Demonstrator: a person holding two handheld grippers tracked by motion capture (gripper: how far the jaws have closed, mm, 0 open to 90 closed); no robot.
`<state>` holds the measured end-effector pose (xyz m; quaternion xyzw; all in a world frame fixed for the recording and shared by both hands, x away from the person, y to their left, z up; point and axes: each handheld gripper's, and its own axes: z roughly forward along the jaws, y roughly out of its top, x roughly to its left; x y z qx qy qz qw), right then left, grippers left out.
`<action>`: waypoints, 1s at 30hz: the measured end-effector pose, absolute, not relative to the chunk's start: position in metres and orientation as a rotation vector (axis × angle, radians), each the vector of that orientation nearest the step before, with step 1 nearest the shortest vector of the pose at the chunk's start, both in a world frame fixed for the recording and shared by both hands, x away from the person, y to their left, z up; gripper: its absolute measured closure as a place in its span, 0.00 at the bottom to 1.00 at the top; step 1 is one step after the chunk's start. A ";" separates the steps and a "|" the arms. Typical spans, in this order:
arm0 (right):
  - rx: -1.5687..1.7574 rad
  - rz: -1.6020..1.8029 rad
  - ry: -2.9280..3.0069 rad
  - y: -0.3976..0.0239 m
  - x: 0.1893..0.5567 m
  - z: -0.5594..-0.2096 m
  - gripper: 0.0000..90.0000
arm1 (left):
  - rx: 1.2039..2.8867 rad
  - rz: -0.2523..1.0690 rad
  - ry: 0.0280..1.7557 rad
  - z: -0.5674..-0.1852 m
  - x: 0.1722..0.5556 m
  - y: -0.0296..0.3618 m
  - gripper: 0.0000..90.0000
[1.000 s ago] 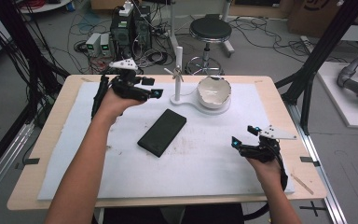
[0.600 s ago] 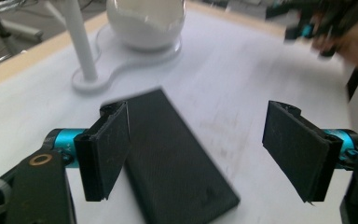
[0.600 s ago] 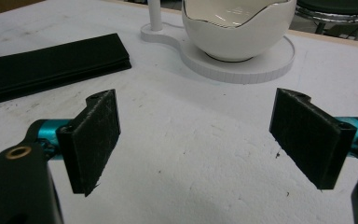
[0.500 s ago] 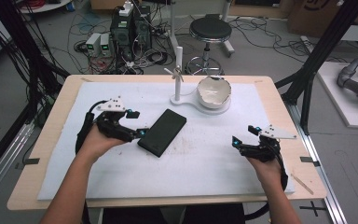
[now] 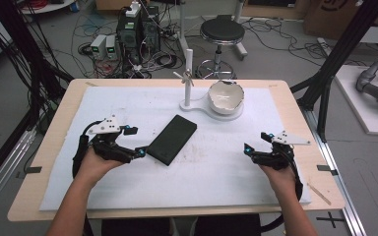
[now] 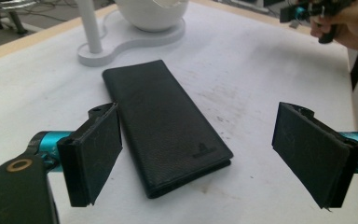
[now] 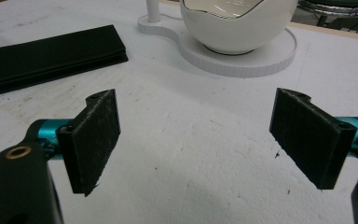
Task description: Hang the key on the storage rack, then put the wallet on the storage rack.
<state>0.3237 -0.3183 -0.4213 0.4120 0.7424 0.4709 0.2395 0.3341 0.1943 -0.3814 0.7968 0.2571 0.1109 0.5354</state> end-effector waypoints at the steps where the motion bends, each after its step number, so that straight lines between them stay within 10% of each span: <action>1: 1.133 1.287 2.029 -0.318 0.325 -0.421 0.18 | 1.905 0.264 0.609 -0.383 0.335 0.194 0.17; 30: 1.137 1.284 2.020 -0.318 0.324 -0.420 0.18 | 1.895 0.243 0.694 -0.394 0.346 0.199 0.17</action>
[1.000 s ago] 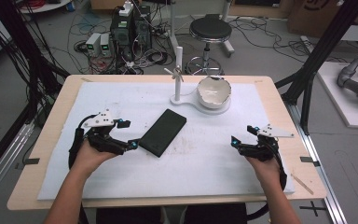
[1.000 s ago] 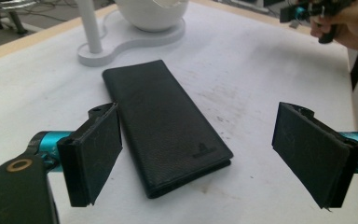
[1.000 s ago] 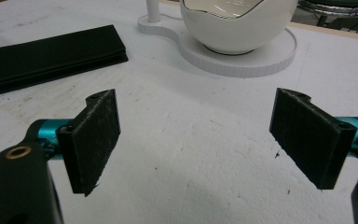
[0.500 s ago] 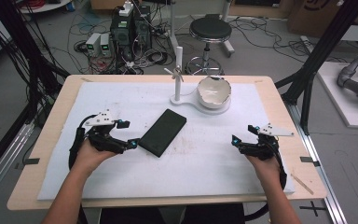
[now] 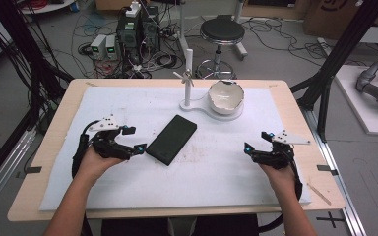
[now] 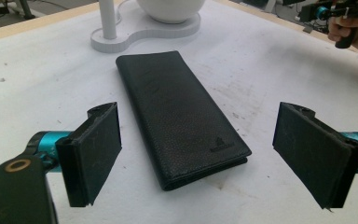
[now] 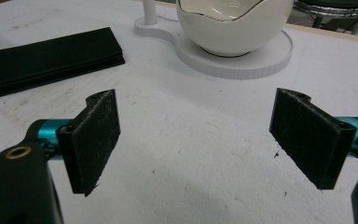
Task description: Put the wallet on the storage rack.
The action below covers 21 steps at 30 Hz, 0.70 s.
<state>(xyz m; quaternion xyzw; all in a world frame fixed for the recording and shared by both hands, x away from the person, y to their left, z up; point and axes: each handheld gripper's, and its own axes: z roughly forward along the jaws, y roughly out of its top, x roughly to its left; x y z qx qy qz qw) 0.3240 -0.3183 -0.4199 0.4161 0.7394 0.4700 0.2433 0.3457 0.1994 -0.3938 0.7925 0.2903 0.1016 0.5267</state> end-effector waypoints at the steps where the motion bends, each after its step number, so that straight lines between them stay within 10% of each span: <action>1: 1.139 1.288 2.015 -0.319 0.324 -0.420 0.18 | 1.897 0.246 0.700 -0.395 0.347 0.199 0.17; 21: 1.124 1.305 2.014 -0.320 0.323 -0.419 0.18 | 2.002 0.041 0.901 -0.451 0.415 0.148 0.18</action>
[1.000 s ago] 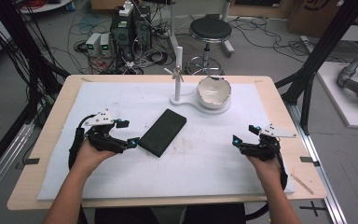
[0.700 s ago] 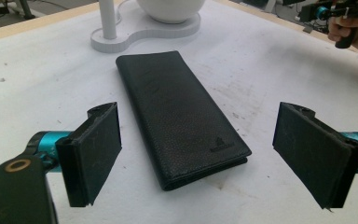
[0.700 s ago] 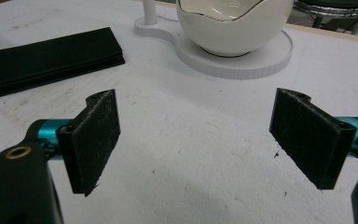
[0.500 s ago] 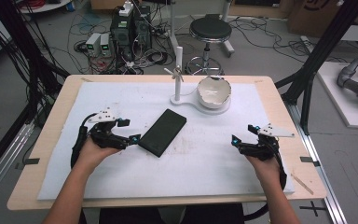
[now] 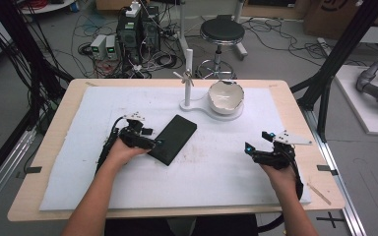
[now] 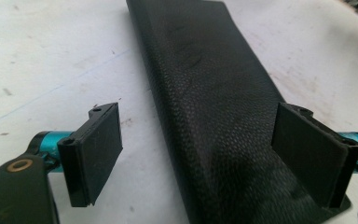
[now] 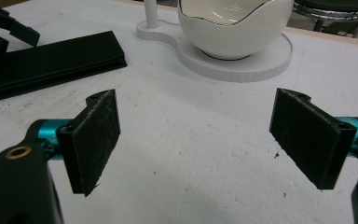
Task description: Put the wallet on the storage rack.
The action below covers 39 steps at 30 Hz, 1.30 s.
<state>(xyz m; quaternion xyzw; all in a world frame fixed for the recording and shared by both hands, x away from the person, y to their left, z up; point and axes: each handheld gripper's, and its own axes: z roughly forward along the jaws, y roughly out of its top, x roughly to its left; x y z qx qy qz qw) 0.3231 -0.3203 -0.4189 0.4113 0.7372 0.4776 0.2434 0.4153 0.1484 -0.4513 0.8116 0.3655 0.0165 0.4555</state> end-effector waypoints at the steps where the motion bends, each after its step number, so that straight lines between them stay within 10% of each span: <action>1: 1.122 1.302 2.015 -0.320 0.323 -0.419 0.18 | 2.018 0.048 0.899 -0.453 0.415 0.146 0.19; 17: 1.123 1.294 2.017 -0.320 0.322 -0.419 0.18 | 2.016 0.038 0.870 -0.454 0.411 0.141 0.37; 39: 1.126 1.287 2.013 -0.320 0.322 -0.419 0.18 | 1.903 -0.026 0.881 -0.454 0.417 0.157 0.87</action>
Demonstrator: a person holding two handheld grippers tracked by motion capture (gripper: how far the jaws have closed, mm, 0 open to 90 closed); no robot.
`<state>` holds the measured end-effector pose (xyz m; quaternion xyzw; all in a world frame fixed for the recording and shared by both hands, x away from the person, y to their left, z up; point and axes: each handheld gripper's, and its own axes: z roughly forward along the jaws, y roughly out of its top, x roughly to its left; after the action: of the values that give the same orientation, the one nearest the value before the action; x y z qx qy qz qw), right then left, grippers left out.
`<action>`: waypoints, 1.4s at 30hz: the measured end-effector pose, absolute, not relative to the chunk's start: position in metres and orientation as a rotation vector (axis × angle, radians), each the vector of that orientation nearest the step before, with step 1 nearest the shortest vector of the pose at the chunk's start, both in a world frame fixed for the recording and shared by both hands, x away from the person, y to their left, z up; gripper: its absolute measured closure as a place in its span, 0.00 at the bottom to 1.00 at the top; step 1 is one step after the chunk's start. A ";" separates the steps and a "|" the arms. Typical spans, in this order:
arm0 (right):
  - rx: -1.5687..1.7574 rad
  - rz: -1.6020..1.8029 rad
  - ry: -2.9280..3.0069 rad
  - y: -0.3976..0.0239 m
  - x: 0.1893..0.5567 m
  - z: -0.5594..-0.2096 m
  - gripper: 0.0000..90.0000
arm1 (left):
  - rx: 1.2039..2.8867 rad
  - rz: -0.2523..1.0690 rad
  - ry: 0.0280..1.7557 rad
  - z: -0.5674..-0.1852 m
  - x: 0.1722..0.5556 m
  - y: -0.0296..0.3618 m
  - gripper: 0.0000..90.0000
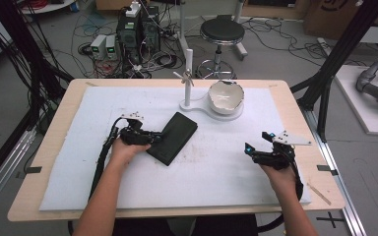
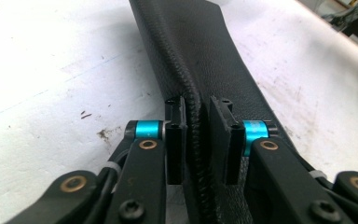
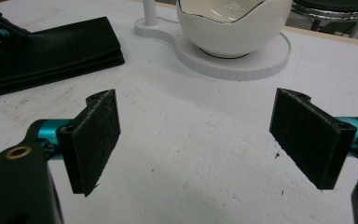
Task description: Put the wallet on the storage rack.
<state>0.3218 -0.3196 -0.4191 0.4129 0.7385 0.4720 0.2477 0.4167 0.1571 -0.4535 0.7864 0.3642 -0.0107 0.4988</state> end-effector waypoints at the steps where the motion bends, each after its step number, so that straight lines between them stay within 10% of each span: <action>1: 1.126 1.287 2.013 -0.320 0.322 -0.419 0.18 | 1.893 -0.034 0.881 -0.454 0.417 0.158 0.87; 42: 1.057 1.367 2.017 -0.314 0.320 -0.406 0.18 | 1.776 -0.045 0.569 -0.374 0.384 0.157 0.91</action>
<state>0.3196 -0.3144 -0.4055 0.3864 0.7370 0.4996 0.2406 0.3845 0.1569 -0.3744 0.7648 0.2449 -0.0193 0.5955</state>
